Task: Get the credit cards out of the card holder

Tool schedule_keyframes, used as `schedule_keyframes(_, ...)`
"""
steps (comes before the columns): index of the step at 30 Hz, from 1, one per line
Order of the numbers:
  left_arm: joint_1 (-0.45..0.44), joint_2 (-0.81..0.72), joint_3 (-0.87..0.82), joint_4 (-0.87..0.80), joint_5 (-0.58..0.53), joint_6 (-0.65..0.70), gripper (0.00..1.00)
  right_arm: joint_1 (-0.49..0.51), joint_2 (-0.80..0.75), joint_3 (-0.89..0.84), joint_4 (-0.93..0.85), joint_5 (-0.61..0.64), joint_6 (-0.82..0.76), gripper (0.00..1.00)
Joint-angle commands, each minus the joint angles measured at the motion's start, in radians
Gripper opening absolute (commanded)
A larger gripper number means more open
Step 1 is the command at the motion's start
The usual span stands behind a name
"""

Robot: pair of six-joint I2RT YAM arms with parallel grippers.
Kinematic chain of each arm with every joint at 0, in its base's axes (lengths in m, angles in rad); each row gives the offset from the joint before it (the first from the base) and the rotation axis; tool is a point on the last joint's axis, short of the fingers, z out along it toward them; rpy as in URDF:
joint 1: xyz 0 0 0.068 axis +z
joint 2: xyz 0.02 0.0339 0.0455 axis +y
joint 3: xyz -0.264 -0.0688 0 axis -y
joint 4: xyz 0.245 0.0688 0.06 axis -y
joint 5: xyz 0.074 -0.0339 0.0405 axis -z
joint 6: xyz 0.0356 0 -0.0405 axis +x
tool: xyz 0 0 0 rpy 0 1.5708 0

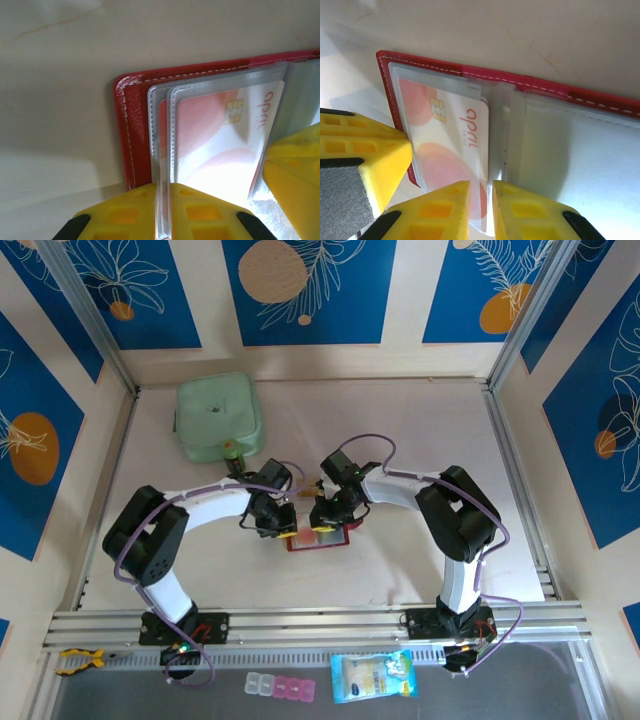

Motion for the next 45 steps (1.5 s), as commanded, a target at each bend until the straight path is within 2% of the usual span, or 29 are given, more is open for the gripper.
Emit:
schedule_keyframes(1, 0.007, -0.019, 0.032, -0.042, -0.018, 0.015, 0.15, 0.009, -0.028, -0.012, -0.011, -0.017, 0.001, 0.19)
schedule_keyframes(11, 0.007, -0.008, 0.013, 0.018, 0.026, -0.006, 0.06, 0.007, -0.043, -0.015, 0.025, -0.038, 0.025, 0.20)
schedule_keyframes(19, 0.006, 0.016, -0.007, 0.017, 0.011, -0.003, 0.00, 0.001, -0.043, -0.023, 0.040, -0.054, 0.021, 0.22)
schedule_keyframes(31, 0.008, 0.006, -0.005, -0.006, -0.014, 0.011, 0.00, -0.007, -0.016, -0.042, 0.087, -0.107, 0.028, 0.23)
schedule_keyframes(45, 0.008, -0.010, 0.002, -0.026, -0.022, 0.016, 0.00, -0.008, 0.019, -0.051, 0.071, -0.077, 0.019, 0.23)
